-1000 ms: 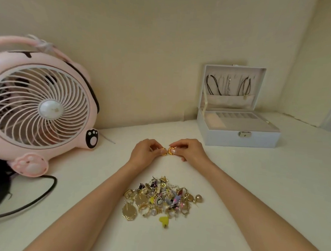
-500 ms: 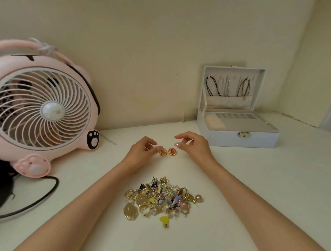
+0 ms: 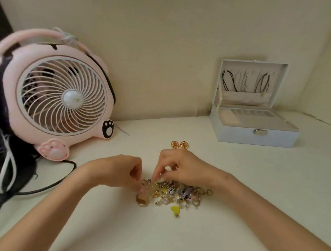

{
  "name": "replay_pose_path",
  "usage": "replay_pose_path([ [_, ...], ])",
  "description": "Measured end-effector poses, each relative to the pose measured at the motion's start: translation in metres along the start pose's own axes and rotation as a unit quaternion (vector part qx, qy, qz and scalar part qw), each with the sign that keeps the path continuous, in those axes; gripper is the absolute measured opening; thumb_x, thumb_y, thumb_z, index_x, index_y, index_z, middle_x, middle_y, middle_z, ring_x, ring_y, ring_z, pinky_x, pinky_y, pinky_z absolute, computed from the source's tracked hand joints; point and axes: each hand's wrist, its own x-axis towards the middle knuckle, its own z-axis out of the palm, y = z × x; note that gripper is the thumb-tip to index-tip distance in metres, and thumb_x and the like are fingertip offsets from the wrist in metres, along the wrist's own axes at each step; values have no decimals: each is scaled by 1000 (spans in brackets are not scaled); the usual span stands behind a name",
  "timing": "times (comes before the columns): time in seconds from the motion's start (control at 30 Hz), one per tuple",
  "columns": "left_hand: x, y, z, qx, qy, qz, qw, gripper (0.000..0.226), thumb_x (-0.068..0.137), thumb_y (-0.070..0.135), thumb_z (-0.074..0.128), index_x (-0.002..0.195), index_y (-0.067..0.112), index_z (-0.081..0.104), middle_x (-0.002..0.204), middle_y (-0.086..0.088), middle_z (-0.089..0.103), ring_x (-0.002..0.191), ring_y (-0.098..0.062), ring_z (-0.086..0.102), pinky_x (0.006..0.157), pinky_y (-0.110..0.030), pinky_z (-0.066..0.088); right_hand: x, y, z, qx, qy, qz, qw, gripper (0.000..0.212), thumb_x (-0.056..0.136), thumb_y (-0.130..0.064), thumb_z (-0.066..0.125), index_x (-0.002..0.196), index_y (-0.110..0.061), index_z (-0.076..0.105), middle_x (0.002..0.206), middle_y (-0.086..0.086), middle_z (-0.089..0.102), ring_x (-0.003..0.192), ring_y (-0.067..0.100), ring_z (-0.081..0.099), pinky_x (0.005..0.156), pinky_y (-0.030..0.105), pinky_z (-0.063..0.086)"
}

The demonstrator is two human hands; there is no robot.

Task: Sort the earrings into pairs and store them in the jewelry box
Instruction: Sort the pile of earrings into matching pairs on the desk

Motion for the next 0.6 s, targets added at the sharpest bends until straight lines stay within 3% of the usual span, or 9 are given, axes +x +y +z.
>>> replay_pose_path([
  [0.1,-6,6,21,7,30,-11,999,34,68,51,72,79,30,47,82,12,52,73,-6,47,64,-21,38,7,-5,10,-79,-13,-12,997,13,80,-22,71,91,-30,73,82,-12,52,77,6,47,75,24,41],
  [0.3,-9,3,27,-26,86,46,995,23,78,33,70,70,32,48,72,12,52,66,-2,46,61,-16,36,11,4,17,-74,13,-5,997,6,76,-25,74,82,-26,72,79,-14,55,73,3,47,70,20,36],
  [0.43,-11,-1,23,-55,92,55,993,18,80,33,69,71,30,53,75,11,58,69,-3,50,64,-17,39,8,4,13,22,25,11,999,6,74,-23,76,74,-25,70,81,-12,61,73,9,49,72,29,44],
  [0.5,-12,-6,15,-86,99,53,990,17,79,31,71,72,25,56,73,9,65,65,-2,53,63,-15,41,5,3,5,78,23,29,996,4,76,-20,75,76,-19,71,81,-13,63,72,11,49,70,27,43],
  [0.6,-7,-6,1,-198,101,67,973,15,79,18,72,75,14,58,72,-2,72,62,-5,61,59,-16,47,1,5,-7,185,21,26,982,5,82,-10,69,78,-7,66,89,6,72,72,19,61,69,35,49],
])
